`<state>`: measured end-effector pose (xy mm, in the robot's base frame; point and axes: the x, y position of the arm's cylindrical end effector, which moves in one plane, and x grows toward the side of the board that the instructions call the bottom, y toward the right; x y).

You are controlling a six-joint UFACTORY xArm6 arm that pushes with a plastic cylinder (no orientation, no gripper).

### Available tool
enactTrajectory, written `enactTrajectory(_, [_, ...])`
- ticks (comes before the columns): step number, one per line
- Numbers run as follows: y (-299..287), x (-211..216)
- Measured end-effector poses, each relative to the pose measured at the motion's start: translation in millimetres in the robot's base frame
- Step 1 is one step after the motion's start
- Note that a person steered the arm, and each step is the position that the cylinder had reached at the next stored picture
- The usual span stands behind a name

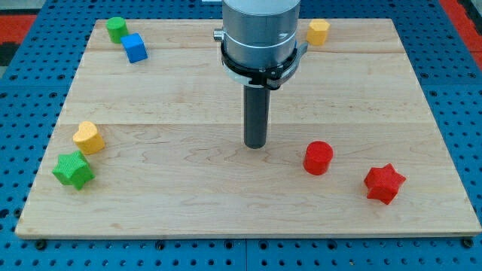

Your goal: Move your arm to the center left

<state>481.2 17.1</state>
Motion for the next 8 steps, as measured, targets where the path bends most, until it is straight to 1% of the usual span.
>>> enactTrajectory(1, [0.0,9.0])
enactTrajectory(7, [-13.0,22.8])
enactTrajectory(8, [-39.2,-5.2])
